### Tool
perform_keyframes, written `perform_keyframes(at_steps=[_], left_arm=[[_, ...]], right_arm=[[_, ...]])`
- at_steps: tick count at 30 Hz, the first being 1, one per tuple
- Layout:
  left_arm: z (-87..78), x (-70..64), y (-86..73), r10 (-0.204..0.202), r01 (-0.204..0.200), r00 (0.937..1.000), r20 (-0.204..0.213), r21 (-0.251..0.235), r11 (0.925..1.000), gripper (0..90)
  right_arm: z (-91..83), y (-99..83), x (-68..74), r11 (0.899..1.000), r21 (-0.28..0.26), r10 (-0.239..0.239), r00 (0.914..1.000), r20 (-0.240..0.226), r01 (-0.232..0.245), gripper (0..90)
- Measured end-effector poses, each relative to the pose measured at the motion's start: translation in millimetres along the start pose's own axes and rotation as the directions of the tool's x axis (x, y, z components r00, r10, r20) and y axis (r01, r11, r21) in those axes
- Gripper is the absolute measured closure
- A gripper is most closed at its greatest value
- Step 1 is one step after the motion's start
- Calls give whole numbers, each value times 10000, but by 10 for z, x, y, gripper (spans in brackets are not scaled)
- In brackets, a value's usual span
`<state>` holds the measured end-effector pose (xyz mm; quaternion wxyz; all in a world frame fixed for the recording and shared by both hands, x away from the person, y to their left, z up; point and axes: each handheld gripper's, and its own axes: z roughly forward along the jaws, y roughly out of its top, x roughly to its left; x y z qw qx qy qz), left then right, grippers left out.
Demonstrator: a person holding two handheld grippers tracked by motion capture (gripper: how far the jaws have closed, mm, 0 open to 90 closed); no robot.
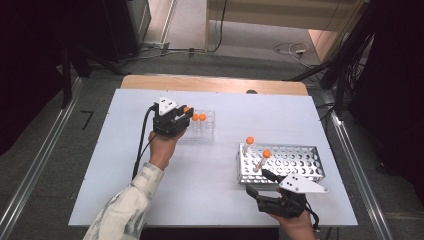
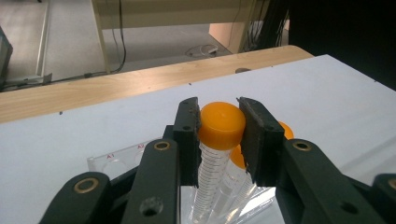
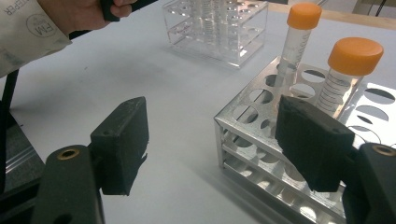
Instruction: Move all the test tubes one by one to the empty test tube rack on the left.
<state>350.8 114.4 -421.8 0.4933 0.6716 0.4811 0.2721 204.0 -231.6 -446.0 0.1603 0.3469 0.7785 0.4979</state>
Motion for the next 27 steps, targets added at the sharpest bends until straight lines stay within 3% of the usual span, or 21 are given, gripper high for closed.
perform_keyframes(at_steps=[14,24,27], left_arm=[[-86,-10,26,-426,431,9976,537,-89,9990,583],[-347,-145,-21,-651,657,9951,742,-51,9978,278],[-430,-195,-79,-712,717,9933,914,-25,9974,232]], right_arm=[[7,-5,-2,10000,17,-22,10000,22,22,245],[4,-11,-28,10000,-24,65,9998,191,-65,249],[3,-14,-42,10000,-18,67,9996,281,-66,249]])
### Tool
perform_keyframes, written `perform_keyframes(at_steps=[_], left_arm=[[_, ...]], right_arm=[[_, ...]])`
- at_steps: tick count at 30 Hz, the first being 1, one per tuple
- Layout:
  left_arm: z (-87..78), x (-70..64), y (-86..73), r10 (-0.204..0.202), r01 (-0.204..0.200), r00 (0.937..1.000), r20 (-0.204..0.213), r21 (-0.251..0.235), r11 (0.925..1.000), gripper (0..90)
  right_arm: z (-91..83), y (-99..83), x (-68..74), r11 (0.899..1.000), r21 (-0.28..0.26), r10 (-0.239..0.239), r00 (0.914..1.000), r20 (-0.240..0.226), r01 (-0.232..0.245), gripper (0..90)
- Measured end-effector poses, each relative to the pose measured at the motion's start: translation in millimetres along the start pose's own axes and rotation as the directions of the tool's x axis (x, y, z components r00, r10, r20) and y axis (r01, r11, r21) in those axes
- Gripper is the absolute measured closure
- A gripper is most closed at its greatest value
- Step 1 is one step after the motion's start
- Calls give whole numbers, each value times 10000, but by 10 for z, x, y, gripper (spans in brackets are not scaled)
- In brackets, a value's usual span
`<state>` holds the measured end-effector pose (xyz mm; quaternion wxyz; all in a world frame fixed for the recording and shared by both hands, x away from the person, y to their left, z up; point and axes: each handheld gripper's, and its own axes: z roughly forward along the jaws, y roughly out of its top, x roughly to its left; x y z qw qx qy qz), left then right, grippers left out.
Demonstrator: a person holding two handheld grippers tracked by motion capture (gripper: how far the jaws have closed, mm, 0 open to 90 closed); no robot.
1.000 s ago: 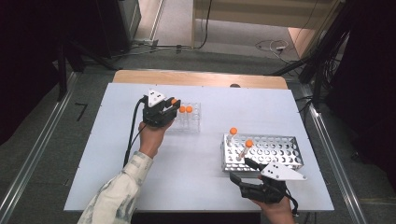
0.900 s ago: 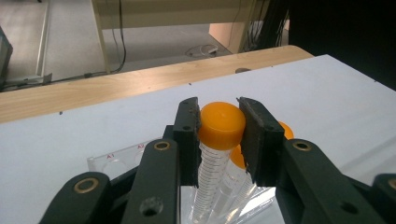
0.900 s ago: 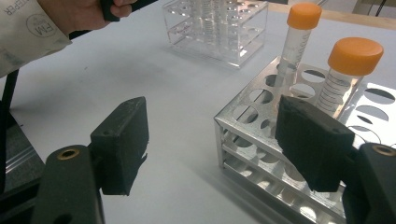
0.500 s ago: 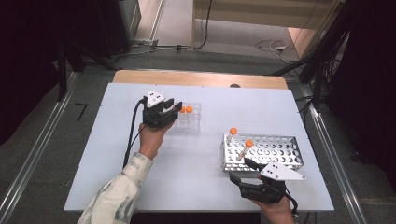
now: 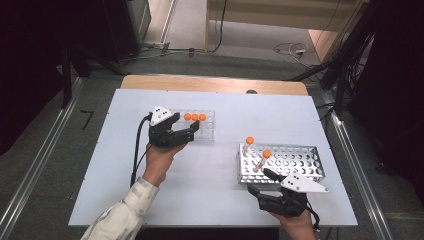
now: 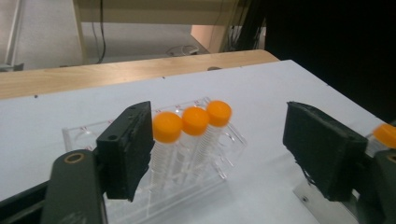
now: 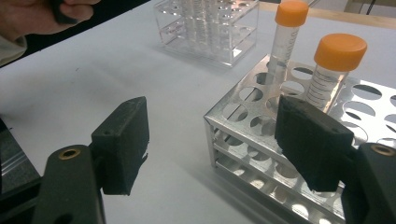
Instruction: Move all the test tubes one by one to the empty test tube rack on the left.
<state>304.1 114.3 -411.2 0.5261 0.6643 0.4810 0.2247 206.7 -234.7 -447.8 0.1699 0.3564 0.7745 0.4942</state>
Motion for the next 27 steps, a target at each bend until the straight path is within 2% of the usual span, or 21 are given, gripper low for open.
perform_keyframes(at_steps=[2,7,11,19,27], left_arm=[[-45,-41,-46,-3,3,10000,70,-8,10000,208],[-135,-157,-150,278,-278,9992,279,15,9996,187],[-182,-216,-218,274,-275,9989,382,5,9996,187],[-229,-234,-340,225,-236,9991,365,297,9993,187],[-265,-240,-499,237,-254,9994,259,655,9975,187]], right_arm=[[4,-2,-4,10000,3,83,10000,35,-83,249],[5,-4,-29,9999,-17,127,9997,198,-127,249],[7,-6,-74,9997,-74,231,9988,437,-228,251],[32,-6,-190,9993,-183,337,9944,1006,-320,258],[106,-4,-296,9988,-223,456,9893,1385,-429,287]])
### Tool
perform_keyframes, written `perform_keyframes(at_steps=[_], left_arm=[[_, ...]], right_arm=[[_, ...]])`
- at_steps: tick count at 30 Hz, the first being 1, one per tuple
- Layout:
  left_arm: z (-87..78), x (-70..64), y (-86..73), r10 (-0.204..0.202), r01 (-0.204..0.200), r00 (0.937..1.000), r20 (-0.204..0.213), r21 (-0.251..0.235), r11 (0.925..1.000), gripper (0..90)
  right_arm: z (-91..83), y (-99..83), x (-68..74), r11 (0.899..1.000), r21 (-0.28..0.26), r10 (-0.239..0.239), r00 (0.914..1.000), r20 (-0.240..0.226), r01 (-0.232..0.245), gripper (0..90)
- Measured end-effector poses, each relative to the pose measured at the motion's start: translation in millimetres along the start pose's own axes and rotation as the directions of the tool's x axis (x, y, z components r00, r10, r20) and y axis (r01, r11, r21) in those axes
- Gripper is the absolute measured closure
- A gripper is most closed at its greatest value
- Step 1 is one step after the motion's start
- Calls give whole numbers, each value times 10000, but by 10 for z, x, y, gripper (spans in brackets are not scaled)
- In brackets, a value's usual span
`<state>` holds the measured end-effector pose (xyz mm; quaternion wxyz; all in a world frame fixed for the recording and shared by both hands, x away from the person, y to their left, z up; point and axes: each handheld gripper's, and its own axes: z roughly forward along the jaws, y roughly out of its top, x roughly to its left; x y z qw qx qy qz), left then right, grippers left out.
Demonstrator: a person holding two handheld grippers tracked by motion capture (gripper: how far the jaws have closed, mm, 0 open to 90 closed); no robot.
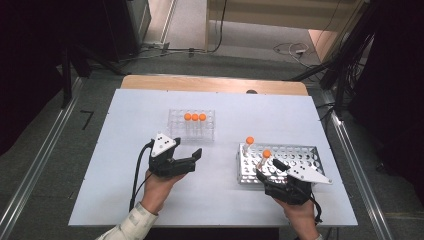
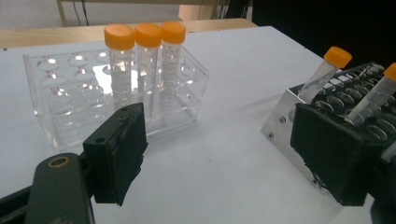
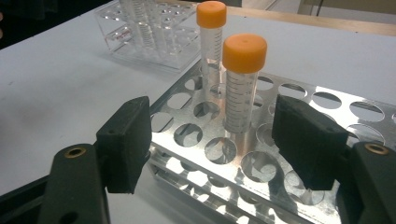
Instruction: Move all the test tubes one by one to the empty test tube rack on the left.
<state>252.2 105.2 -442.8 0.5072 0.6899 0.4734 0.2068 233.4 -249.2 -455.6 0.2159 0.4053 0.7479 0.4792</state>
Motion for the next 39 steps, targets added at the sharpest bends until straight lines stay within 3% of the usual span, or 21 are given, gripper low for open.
perform_keyframes(at_steps=[5,13,28,39], left_arm=[[-15,-34,-59,94,-94,10000,-3,113,9999,187],[-44,-67,-87,184,-185,9998,38,106,9998,189],[-38,-62,-99,203,-204,9998,52,174,9996,192],[-44,-63,-95,153,-155,9998,115,127,9998,197]], right_arm=[[67,4,-33,10000,-28,28,9998,207,-27,329],[169,4,-79,9999,-98,40,9989,472,-35,476],[244,-7,-96,9997,-193,-154,9978,642,167,687],[136,111,-94,9979,-643,-44,9983,576,81,716]])
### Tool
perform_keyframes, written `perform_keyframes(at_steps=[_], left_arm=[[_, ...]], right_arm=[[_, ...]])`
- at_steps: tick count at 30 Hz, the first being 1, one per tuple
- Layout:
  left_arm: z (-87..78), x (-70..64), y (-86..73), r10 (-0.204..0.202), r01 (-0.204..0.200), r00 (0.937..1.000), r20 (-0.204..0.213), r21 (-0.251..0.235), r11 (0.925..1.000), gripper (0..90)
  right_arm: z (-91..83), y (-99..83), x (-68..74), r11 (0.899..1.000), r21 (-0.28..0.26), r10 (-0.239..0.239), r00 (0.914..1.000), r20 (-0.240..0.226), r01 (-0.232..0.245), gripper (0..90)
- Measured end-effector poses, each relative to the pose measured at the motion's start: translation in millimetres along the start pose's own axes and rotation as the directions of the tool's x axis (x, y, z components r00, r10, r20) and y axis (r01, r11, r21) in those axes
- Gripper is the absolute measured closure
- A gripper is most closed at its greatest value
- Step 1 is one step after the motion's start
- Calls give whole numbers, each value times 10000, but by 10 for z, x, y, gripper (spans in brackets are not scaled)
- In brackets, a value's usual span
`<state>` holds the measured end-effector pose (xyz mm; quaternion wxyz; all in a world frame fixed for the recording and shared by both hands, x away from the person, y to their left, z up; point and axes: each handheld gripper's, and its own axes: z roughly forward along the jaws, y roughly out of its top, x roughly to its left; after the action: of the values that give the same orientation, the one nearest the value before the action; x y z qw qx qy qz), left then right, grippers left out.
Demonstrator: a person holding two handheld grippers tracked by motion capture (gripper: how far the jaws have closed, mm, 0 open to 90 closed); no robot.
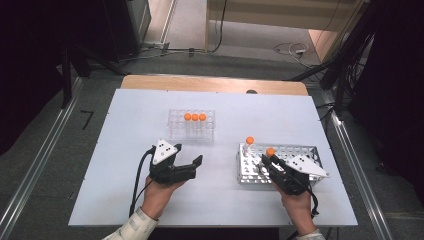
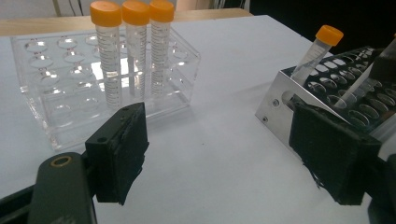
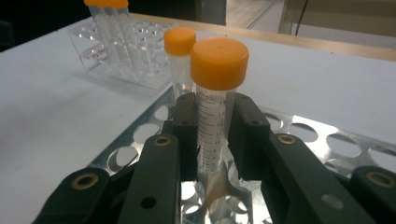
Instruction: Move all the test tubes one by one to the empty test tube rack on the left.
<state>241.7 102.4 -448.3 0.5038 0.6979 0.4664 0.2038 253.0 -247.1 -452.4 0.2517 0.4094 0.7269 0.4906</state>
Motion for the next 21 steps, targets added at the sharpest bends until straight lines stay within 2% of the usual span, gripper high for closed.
perform_keyframes(at_steps=[12,21], left_arm=[[-12,22,6,-38,38,10000,-13,-17,10000,197],[-25,23,14,-79,79,10000,32,-78,9999,200]], right_arm=[[-304,263,-8,9962,-866,61,9998,-166,-75,718],[-403,327,109,9953,-968,-115,9975,-701,47,718]])
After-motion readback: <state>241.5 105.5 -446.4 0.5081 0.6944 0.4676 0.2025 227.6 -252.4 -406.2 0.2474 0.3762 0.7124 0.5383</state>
